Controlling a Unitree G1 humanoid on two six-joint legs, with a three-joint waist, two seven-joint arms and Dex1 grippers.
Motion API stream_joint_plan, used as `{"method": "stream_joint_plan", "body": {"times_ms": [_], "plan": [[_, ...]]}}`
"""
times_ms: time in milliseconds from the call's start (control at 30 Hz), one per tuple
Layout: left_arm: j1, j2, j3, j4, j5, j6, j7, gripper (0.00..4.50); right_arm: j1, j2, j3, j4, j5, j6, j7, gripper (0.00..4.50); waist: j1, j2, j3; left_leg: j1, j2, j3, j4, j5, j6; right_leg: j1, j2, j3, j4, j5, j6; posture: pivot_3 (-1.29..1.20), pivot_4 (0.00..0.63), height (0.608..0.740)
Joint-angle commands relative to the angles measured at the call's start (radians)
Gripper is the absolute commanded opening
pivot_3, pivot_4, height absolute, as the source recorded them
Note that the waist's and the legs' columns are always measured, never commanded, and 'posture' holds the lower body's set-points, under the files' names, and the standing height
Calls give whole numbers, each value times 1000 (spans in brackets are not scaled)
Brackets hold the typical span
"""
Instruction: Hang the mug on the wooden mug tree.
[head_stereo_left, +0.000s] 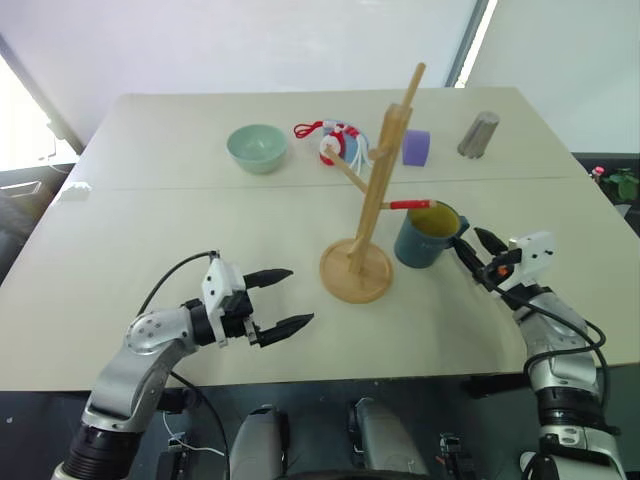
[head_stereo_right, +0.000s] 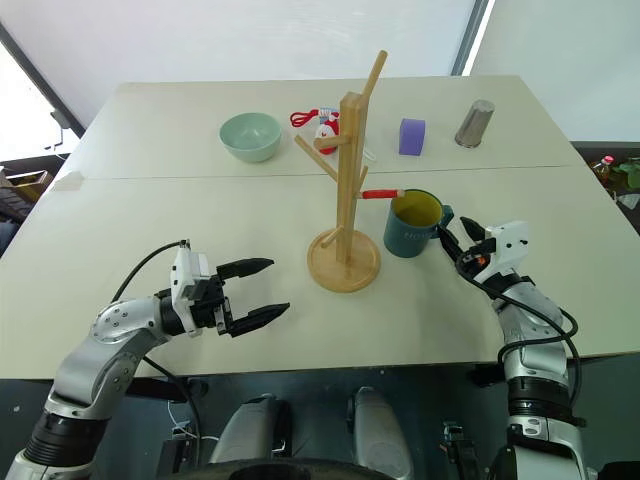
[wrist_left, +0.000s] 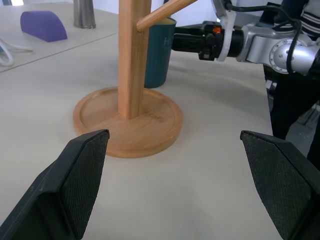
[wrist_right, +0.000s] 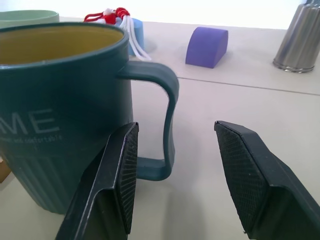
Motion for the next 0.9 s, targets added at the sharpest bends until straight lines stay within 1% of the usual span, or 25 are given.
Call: {"method": "stream_joint_plan", "body": {"times_ms": [33, 367, 667, 733, 767, 867, 900], "plan": [[-1, 0, -9, -31, -9, -9, -1, 4500, -30, 1, 0, 15, -8, -38, 7, 2474, 0, 0, 0, 0, 0, 0, 0, 0, 0, 0, 0, 0, 0, 0, 0, 0, 150, 740], [-18, 8, -7, -38, -23, -6, -11, 4500, -120, 18, 15, 163, -23, -96, 36, 2474, -2, 0, 0, 0, 0, 0, 0, 0, 0, 0, 1, 0, 0, 0, 0, 0, 150, 740], [-17, 5, -11, -40, -19, -10, -6, 4500, -174, 32, 34, 216, -16, -96, 68, 2474, -3, 0, 0, 0, 0, 0, 0, 0, 0, 0, 1, 0, 0, 0, 0, 0, 150, 740], [-18, 4, -12, -38, -17, -12, -5, 4500, -181, 36, 35, 222, -11, -91, 75, 1973, -3, 0, 0, 0, 0, 0, 0, 0, 0, 0, 1, 0, 0, 0, 0, 0, 150, 740], [-18, 4, -12, -36, -15, -13, -5, 4500, -184, 38, 35, 225, -10, -91, 76, 1635, -3, 0, 0, 0, 0, 0, 0, 0, 0, 0, 1, 0, 0, 0, 0, 0, 150, 740], [-16, 3, -13, -34, -11, -17, -4, 4500, -191, 46, 35, 219, -1, -82, 88, 82, -3, 0, 0, 0, 0, 0, 0, 0, 0, 0, 1, 0, 0, 0, 0, 0, 150, 740], [-16, 3, -13, -34, -10, -18, -4, 4500, -190, 50, 36, 208, 6, -75, 95, 27, -3, 0, 0, 0, 0, 0, 0, 0, 0, 0, 0, 0, 0, 0, 0, 0, 150, 740]]}}
